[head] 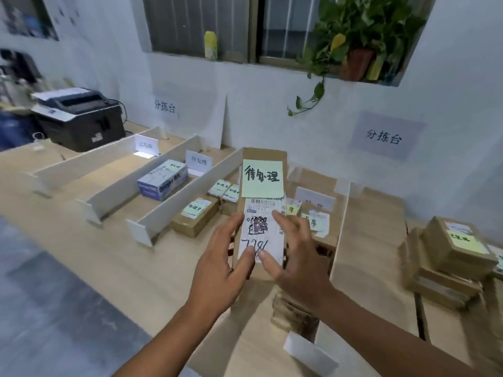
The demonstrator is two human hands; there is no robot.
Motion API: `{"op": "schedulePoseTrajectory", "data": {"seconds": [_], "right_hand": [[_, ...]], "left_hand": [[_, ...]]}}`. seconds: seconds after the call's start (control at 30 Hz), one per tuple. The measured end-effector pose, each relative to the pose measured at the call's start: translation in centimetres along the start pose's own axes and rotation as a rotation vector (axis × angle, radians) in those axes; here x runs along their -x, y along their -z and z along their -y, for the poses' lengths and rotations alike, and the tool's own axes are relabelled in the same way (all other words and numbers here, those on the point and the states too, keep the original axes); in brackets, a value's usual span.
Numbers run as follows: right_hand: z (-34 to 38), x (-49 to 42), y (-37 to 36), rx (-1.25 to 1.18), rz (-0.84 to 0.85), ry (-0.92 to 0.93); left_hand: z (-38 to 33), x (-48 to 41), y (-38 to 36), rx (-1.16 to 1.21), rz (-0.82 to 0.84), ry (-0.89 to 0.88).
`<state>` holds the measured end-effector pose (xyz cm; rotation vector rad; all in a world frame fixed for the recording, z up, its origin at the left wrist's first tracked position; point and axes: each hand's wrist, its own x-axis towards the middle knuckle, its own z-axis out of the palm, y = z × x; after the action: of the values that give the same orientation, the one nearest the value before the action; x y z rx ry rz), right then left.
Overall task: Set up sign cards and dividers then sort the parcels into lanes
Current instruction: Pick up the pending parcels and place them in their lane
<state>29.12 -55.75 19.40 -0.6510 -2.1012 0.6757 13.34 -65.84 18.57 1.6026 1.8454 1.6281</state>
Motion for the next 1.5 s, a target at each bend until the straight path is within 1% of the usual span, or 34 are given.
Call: {"op": "schedulePoseTrajectory", "data": {"seconds": [0.1, 0.17, 0.27, 0.5, 0.63, 0.73, 0.83, 0.93, 1.03, 1.13, 1.23, 1.3, 1.37, 1.5], "right_hand": [[0.3, -2.7, -3.3, -0.116, 0.056, 0.088], [1.1, -4.3, -5.8, -0.157, 0.105, 0.083], [2.6, -6.5, -10.0, -0.172, 0.149, 0.110], [6.5, -13.0, -21.8, -0.219, 0.205, 0.185], [9.1, -17.0, -30.0, -0.202, 0.200, 0.219], [10.5, -19.8, -35.0, -0.185, 0.220, 0.171], [10.2, -22.2, -39.1, -0.150, 0.187, 0.102], [8.4, -24.1, -42.1, -0.136, 0.159, -0.028], [4.9, -26.6, -44.5, -0.098, 0.146, -0.133], [0.2, -29.3, -46.8, -0.041, 0.133, -0.214], [-4.6, -32.1, -48.9, 0.028, 0.171, -0.289], [-7.4, -33.9, -50.2, 0.072, 0.208, -0.376], [-10.0, -35.6, -51.3, 0.119, 0.226, -0.442], [-14.5, -38.8, -53.3, 0.271, 0.254, -0.498]], "left_hand": [[0.9, -0.8, 3.1, -0.089, -0.074, 0.004], [1.9, -1.2, 5.5, -0.140, -0.120, 0.020], [4.0, -1.3, 9.2, -0.166, -0.181, 0.069], [11.4, -4.0, 19.3, -0.183, -0.282, 0.101], [16.7, -6.3, 26.6, -0.182, -0.287, 0.117], [20.3, -8.4, 31.5, -0.176, -0.247, 0.125], [23.8, -11.8, 34.8, -0.168, -0.163, 0.125], [27.4, -15.4, 35.3, -0.084, -0.072, 0.168], [32.0, -19.5, 34.1, -0.019, 0.029, 0.192], [37.7, -24.1, 31.9, -0.042, 0.133, 0.240], [43.0, -28.5, 29.7, -0.074, 0.212, 0.313], [46.1, -31.4, 28.4, -0.064, 0.278, 0.350], [49.1, -34.1, 27.0, -0.048, 0.346, 0.361], [54.0, -38.2, 23.9, -0.019, 0.432, 0.382]]}}
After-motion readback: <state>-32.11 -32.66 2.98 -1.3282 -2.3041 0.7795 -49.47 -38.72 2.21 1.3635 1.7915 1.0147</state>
